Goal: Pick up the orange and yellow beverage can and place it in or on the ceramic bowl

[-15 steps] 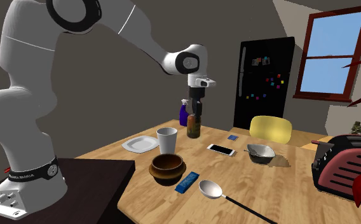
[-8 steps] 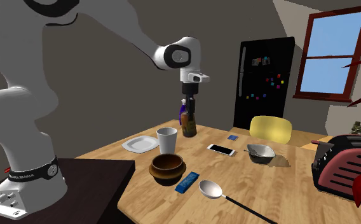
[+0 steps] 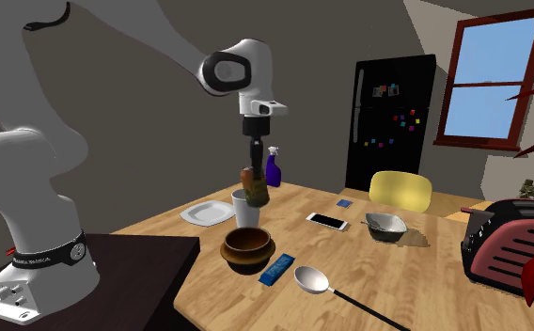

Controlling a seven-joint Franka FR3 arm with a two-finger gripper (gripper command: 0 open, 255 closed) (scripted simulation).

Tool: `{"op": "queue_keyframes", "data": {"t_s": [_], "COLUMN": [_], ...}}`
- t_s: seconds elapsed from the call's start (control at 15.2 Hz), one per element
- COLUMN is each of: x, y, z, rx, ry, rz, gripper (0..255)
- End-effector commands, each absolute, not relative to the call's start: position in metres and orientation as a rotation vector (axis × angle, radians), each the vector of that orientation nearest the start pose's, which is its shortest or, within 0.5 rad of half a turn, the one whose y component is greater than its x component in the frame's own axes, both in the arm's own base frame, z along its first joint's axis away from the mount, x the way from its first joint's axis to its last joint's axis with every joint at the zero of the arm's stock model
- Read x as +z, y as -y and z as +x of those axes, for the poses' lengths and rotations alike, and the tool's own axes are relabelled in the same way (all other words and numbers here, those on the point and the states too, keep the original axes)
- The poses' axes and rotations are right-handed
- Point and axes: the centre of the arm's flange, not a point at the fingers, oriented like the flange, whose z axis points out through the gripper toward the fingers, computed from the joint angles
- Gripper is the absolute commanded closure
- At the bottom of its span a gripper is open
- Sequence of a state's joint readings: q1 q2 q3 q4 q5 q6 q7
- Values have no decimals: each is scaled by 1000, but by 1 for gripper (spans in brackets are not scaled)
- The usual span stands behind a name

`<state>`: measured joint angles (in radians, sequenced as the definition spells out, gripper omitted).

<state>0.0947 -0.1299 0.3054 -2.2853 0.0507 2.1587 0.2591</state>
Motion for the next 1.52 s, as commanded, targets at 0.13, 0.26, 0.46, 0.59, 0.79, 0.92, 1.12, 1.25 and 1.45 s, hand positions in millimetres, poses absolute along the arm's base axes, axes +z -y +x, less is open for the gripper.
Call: {"op": "queue_keyframes", "data": {"t_s": [0.13,0.26,0.46,0.59,0.79,0.92,1.12,1.25,1.45], "x": [398,387,371,361,345,334,319,308,303], "y": [-176,-176,-176,-176,-176,-176,-176,-176,-176], "z": [439,439,439,439,439,439,439,439,439], "rx": [4,4,4,4,4,4,4,4,4], "ry": [174,174,174,174,174,174,174,174,174], "rz": [-3134,-3134,-3134,-3134,-3134,-3134,-3134,-3134,-3134], "gripper": [255,255,255,255,255,255,255,255,255]}}
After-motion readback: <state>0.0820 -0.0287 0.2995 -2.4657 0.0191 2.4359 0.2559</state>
